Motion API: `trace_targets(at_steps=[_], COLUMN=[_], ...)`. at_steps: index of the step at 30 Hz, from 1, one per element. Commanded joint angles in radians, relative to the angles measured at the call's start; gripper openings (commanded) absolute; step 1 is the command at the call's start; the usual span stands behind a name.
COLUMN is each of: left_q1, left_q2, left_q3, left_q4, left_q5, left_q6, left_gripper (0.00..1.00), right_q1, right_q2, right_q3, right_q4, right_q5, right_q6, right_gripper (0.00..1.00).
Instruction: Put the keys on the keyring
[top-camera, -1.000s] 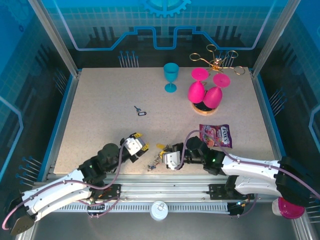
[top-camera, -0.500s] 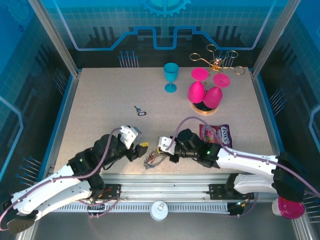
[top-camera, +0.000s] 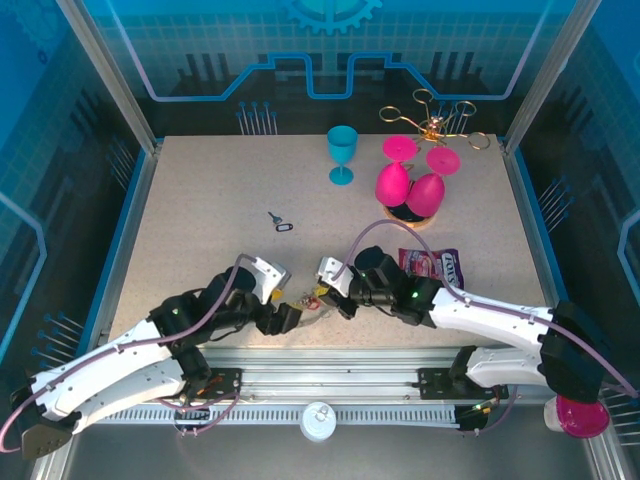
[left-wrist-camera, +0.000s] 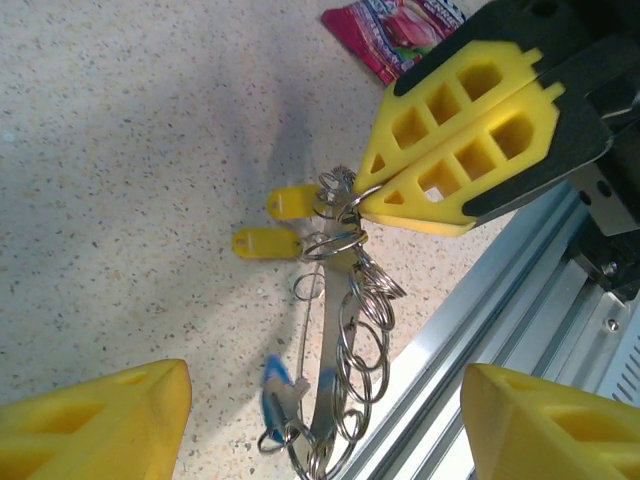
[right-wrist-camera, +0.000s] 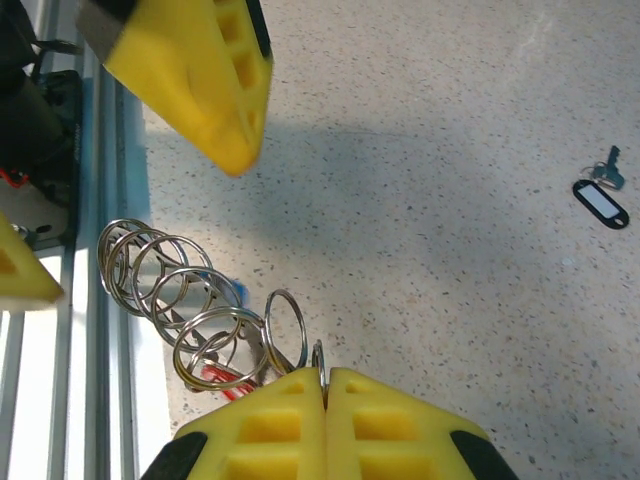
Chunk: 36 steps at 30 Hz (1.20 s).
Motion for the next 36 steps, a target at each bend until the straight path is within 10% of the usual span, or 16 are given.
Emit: trace_targets(at_steps=[1, 20, 28, 36], left_q1=[0.008, 0.063, 0.061, 0.062], left_q2=[0.036, 0.111, 0.082, 0.036], left_q3=[-0.013, -0.015, -0.044, -0.12], left_q4=[0.052, 0.131, 0.239, 0.418], left_q5=[0.026, 0.097, 0.046, 0.058], left_q6=[0.016, 0.194, 0.295, 0.33], left_gripper=[0.7, 0.0, 0.0, 0.0], right_q1=[-0.011, -0.045, -0.092, -0.162], right_q2=[0.013, -0.009, -0.099, -0.231], right_q3=[0.054, 0.069, 0.046, -0.033], right_q4=[0.008, 0.009, 0.029, -0.002], right_q5=[-0.073, -0.152, -0.187, -0.115], right_q6=[0.019, 0.082, 0.188, 0.332], right_gripper=[0.0, 0.02, 0.39, 0.47])
